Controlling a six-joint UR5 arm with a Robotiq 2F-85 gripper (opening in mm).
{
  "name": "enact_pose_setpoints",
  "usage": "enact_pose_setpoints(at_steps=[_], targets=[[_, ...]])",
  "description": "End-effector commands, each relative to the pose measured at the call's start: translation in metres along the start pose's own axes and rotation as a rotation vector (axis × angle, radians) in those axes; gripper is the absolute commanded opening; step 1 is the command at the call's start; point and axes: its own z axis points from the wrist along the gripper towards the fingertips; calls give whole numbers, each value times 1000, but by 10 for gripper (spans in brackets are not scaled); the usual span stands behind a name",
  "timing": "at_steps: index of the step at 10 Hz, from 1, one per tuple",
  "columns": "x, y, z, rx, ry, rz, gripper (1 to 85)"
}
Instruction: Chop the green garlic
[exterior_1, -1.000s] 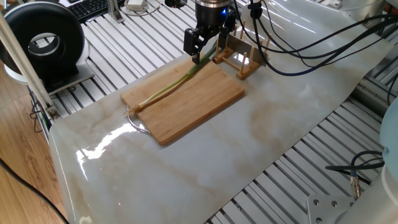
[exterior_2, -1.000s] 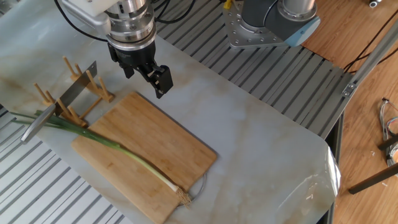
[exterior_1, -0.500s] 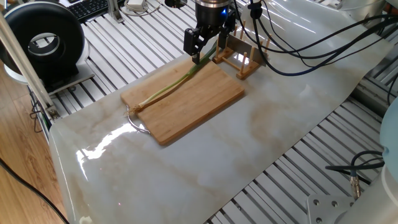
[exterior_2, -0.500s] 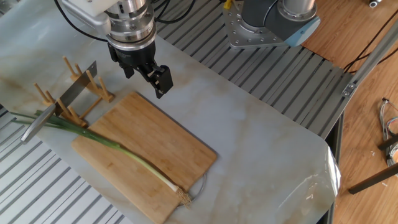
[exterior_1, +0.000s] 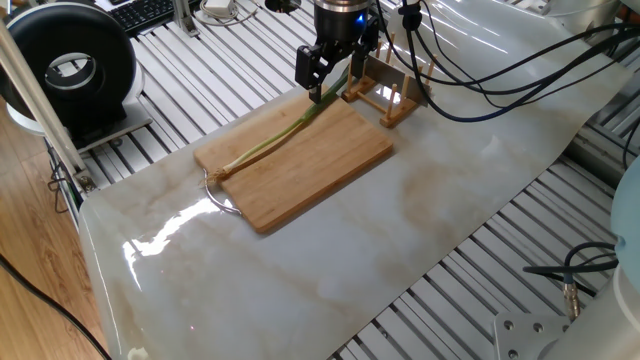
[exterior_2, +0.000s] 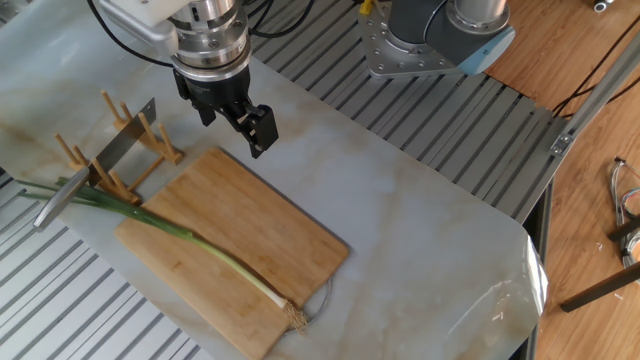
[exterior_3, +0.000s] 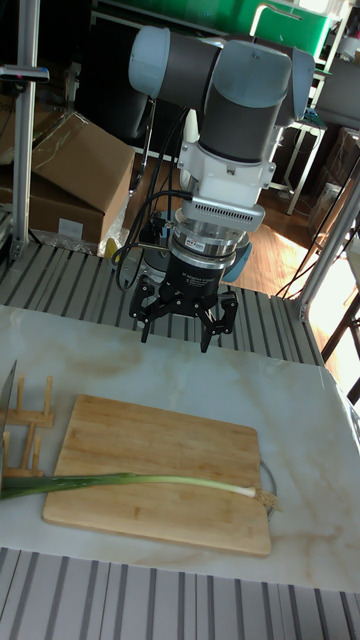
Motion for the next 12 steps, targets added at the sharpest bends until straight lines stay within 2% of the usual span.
enact_pose_setpoints(at_steps=[1,4,10,12], targets=[[-42,3,-3,9,-163,-126,13],[-43,9,-1,17,-166,-116,13],[-44,4,1,37,-161,-122,13],[-44,-3,4,60,-158,-125,13]])
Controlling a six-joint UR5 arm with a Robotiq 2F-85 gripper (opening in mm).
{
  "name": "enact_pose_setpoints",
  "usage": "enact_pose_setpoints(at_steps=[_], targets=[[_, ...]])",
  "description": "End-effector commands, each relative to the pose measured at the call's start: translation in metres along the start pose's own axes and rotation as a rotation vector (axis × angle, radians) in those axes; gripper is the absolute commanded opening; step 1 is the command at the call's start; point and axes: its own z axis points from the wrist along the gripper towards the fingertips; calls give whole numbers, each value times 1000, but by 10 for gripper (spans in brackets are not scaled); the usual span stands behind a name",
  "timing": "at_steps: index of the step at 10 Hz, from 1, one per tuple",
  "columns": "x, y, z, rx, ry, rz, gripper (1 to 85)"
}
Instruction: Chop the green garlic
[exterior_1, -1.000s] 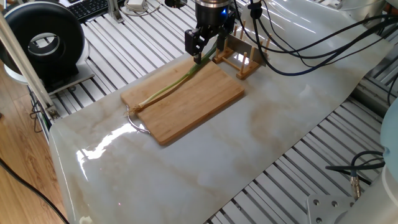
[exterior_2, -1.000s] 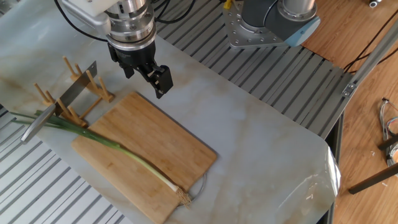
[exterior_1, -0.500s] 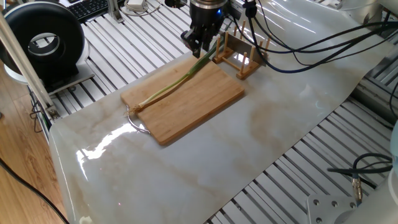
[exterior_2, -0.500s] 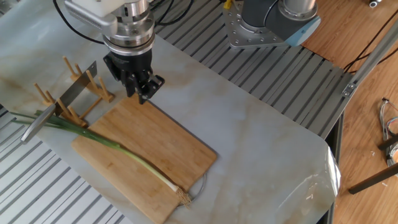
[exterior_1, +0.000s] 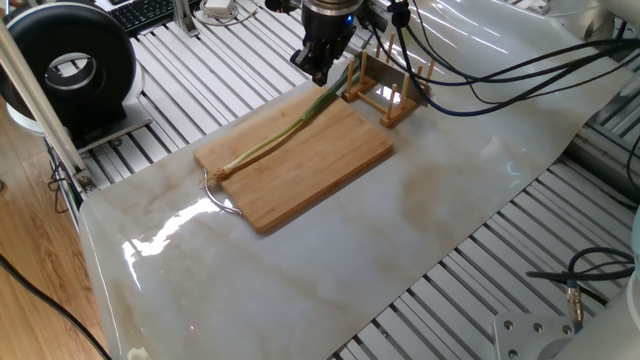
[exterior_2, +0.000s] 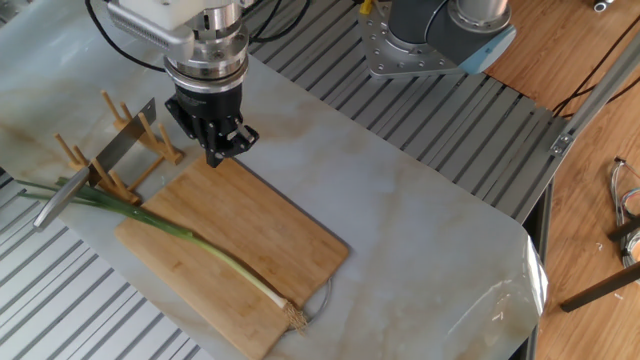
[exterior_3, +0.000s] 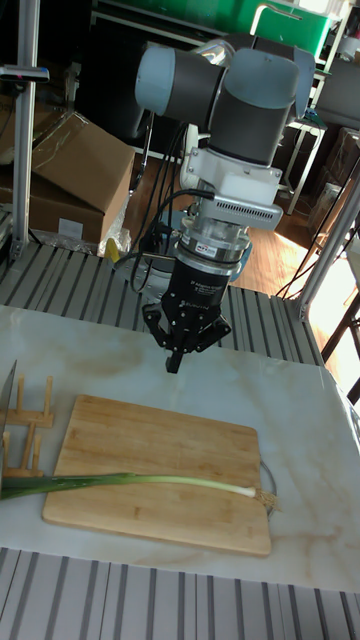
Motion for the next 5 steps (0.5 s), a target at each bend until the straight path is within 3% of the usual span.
enact_pose_setpoints(at_steps=[1,4,5], targets=[[-1,-10,7,27,-1,-6,13],[-2,-23,13,64,-1,-14,13],[-1,-35,14,106,3,-36,13]])
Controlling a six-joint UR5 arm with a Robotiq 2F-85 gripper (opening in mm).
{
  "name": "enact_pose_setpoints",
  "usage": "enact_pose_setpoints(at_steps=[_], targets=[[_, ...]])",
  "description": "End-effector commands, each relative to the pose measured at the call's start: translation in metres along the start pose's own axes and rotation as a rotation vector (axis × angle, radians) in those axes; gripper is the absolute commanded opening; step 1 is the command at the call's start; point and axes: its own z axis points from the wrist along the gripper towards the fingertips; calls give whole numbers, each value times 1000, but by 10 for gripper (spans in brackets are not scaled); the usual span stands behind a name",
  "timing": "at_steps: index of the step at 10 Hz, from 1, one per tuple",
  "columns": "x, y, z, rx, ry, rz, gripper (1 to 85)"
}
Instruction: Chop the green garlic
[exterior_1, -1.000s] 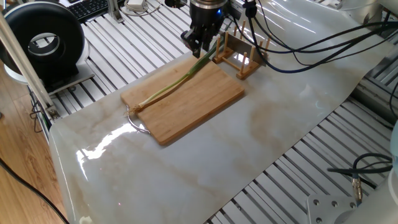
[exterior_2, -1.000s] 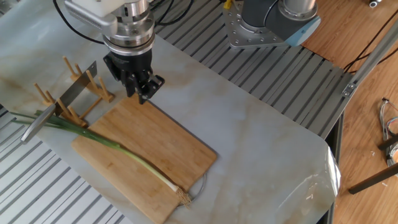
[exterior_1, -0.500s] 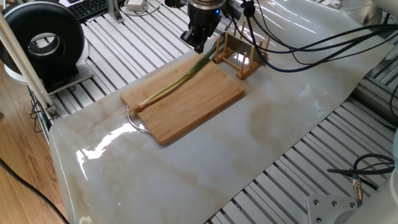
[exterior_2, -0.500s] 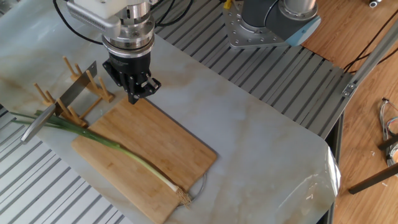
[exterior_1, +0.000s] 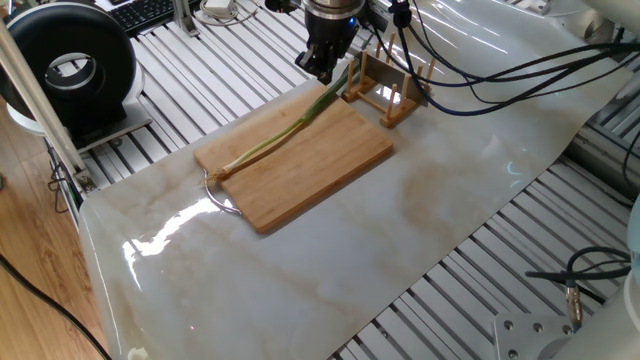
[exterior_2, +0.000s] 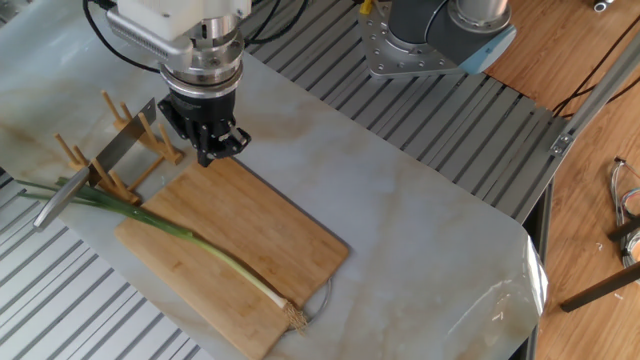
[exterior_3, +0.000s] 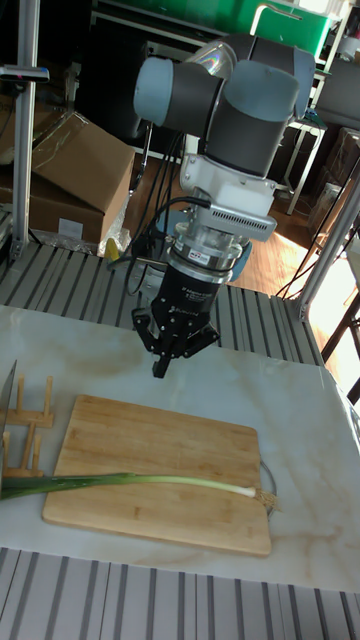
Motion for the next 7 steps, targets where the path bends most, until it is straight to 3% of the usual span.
enact_pose_setpoints(at_steps=[1,3,5,6,7], targets=[[-1,-24,10,70,-7,-30,13],[-4,-28,23,79,-16,-30,13],[-1,-36,25,112,-2,-20,13],[9,-45,21,143,35,-5,13],[18,-42,19,137,73,17,13]])
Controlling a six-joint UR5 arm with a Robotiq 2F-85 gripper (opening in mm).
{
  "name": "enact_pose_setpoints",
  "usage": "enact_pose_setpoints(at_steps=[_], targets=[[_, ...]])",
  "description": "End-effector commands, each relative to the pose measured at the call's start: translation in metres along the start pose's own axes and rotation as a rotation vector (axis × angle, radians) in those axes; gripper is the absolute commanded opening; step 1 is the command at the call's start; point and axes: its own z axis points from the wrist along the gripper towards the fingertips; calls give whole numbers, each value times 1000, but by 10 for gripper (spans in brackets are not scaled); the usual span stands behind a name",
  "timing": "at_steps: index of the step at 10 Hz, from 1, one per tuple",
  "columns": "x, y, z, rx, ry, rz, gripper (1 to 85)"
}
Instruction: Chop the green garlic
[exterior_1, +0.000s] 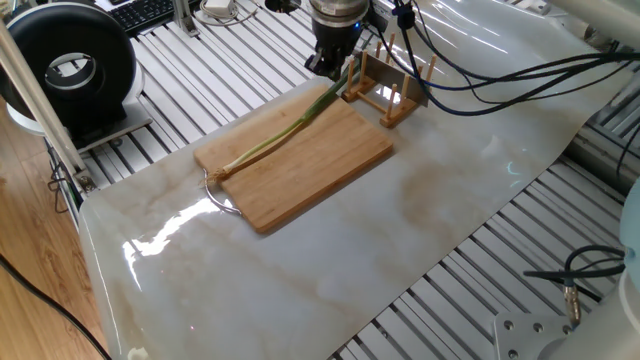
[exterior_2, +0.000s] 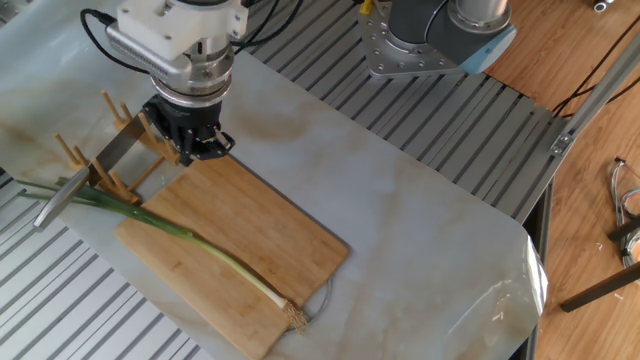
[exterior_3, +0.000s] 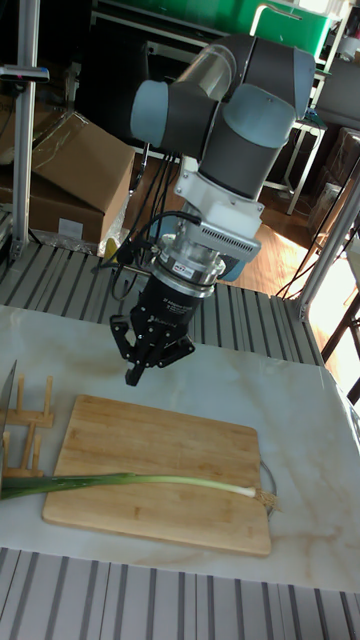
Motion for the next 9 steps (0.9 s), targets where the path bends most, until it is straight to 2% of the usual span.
enact_pose_setpoints(at_steps=[1,2,3,4,5,6,7,8,9], targets=[[15,5,-2,-15,64,45,13],[16,15,-4,-57,68,31,13],[29,22,-6,-83,119,30,13],[32,13,-8,-44,130,36,13],[44,-6,-17,25,173,6,13],[45,-8,-26,32,178,14,13],[46,-22,-30,80,182,-1,13],[44,-27,-26,107,180,-3,13],[42,-23,-20,96,179,-6,13]])
